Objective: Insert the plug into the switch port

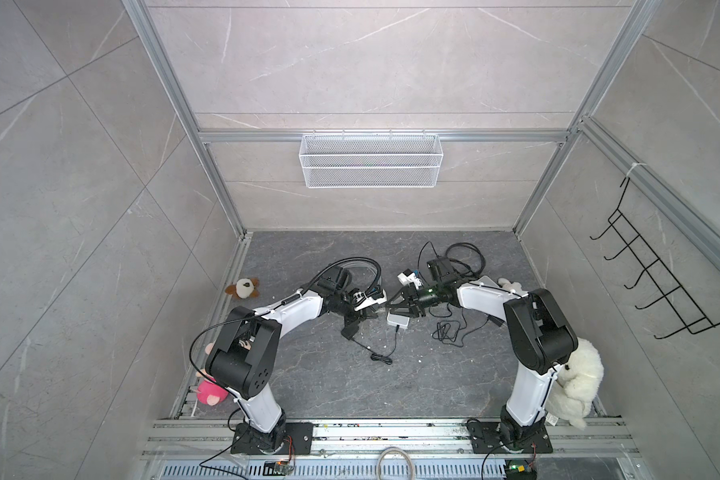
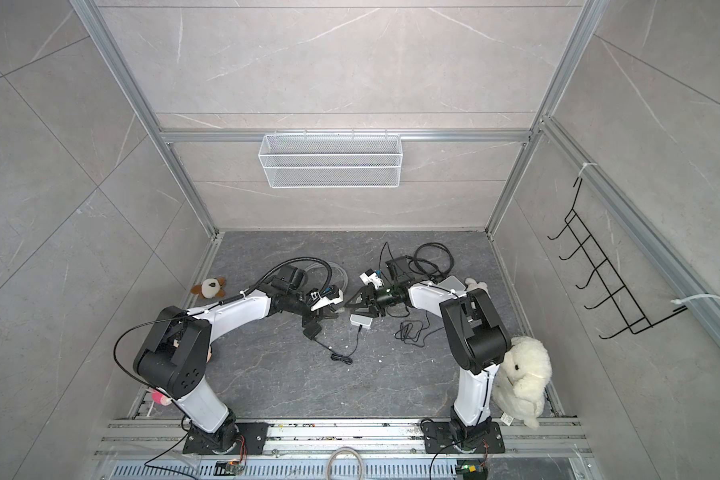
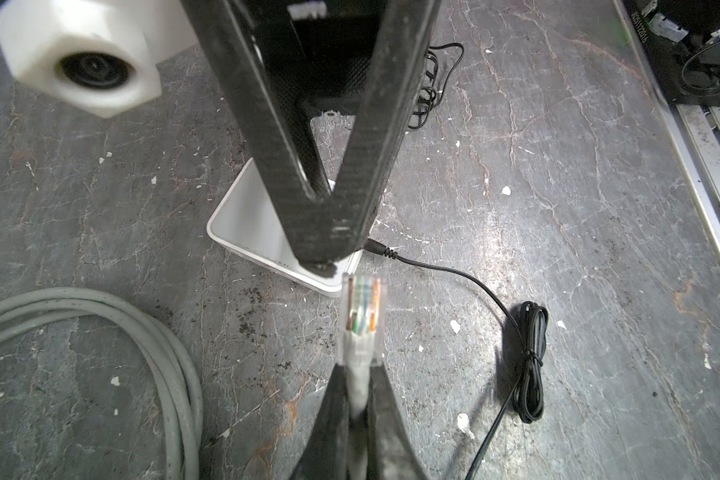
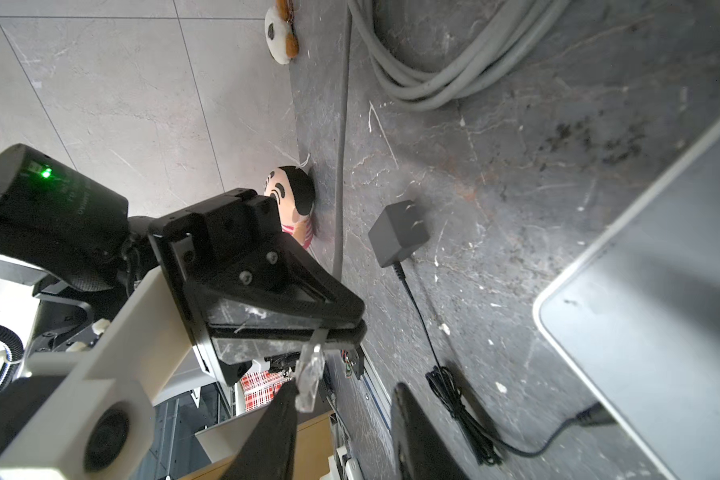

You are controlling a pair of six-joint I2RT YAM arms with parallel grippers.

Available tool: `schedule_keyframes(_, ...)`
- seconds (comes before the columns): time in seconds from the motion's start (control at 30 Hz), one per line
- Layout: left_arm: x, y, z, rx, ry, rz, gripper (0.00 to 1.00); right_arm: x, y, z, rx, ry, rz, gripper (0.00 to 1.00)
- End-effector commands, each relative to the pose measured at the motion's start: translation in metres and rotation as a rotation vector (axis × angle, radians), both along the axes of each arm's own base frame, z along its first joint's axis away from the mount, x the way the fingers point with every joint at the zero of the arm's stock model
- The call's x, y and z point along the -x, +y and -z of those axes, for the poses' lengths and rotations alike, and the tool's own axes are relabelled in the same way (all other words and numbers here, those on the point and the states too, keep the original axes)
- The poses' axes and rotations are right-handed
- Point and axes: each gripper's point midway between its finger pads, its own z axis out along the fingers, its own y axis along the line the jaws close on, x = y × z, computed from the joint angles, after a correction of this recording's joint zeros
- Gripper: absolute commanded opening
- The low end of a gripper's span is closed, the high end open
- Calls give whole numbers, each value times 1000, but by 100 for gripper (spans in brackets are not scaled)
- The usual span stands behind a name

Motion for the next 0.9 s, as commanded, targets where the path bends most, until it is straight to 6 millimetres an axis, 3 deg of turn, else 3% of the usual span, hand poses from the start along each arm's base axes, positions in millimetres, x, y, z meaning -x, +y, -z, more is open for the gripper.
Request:
schedule_keyframes(0.0,7,-4,-5,35,74,47,0,2,4,-19,-23,-82,-21,43)
schedule_keyframes(0.17,7,-5,-11,57,137,73,0,5,7,-25,-10,-147,-46,47)
schedule_keyframes(0.4,2,-3,-10,50,126,76,0,6,17,-13,30,-97,-64,41)
schedule_keyframes(0.63,-2,-2,-7,36,105,72,0,-4,26,-8,35,-46,-14,30)
schedule_keyframes(0.87,-5,0,-6,37,103,60,0,1,31,-6,42,-45,-39,12)
